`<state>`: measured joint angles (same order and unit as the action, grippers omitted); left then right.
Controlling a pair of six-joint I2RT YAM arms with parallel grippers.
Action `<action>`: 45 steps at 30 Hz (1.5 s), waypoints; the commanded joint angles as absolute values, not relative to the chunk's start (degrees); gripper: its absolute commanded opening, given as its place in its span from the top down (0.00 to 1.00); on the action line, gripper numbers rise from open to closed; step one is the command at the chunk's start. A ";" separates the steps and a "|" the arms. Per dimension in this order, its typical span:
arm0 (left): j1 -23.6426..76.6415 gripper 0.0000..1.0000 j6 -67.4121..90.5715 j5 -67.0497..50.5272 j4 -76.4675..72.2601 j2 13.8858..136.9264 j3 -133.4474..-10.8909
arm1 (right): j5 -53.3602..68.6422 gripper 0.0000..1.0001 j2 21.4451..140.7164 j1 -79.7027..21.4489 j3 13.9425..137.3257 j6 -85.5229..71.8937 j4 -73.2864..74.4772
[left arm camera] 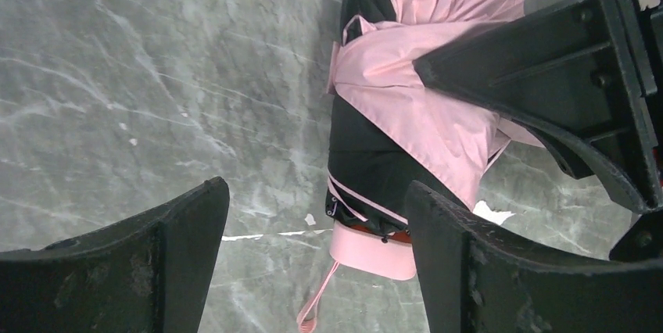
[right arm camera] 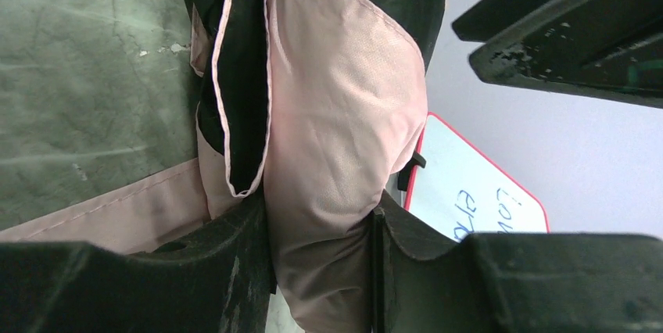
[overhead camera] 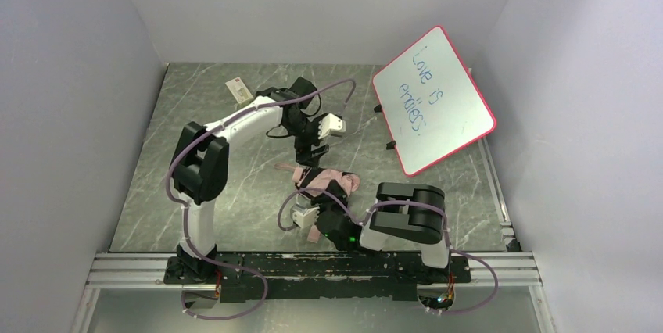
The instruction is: Put away the umbrella
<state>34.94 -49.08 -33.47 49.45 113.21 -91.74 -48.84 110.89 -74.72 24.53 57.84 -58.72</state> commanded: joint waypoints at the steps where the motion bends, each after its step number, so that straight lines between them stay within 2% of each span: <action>1: 35.36 0.13 -52.92 -38.26 54.28 115.35 -92.41 | -48.76 0.89 115.24 -75.07 21.10 56.78 -52.51; 7: 37.45 0.11 -54.48 -39.87 57.99 117.65 -94.00 | -48.94 0.89 116.19 -75.45 21.08 56.47 -53.00; 18: 39.45 0.08 -54.84 -38.39 56.64 119.66 -89.55 | -48.85 0.90 115.32 -75.76 20.75 55.24 -52.18; 25: 39.55 0.11 -55.14 -36.20 55.01 122.34 -85.42 | -49.19 0.90 115.54 -75.68 20.92 55.63 -53.07; 29: 39.55 0.27 -55.48 -35.09 54.45 122.93 -84.23 | -48.72 0.89 114.68 -75.84 20.79 55.02 -52.80; 33: 39.55 0.52 -55.37 -34.11 54.51 123.76 -84.69 | -48.13 0.87 113.34 -75.84 20.61 53.70 -51.94; 35: 39.55 0.63 -55.37 -33.34 54.88 124.36 -84.97 | -48.45 0.83 112.58 -75.93 20.36 53.42 -52.11; 38: 39.55 0.80 -55.62 -32.01 55.58 125.42 -85.21 | -48.95 0.64 110.69 -75.94 20.30 52.41 -51.63; 41: 39.53 0.89 -55.31 -30.68 55.04 125.85 -84.81 | -49.39 0.47 106.94 -76.13 20.24 49.99 -49.91; 43: 39.55 0.94 -54.70 -29.98 54.16 125.84 -84.44 | -49.60 0.41 103.56 -76.52 19.82 48.19 -48.64; 45: 39.55 0.95 -53.99 -29.44 53.18 125.86 -84.17 | -49.41 0.38 99.49 -77.28 19.23 46.01 -46.42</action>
<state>39.13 -53.01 -38.13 55.13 120.07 -87.96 -48.40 104.51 -76.20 21.80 52.36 -55.66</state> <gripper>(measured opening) 0.156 0.596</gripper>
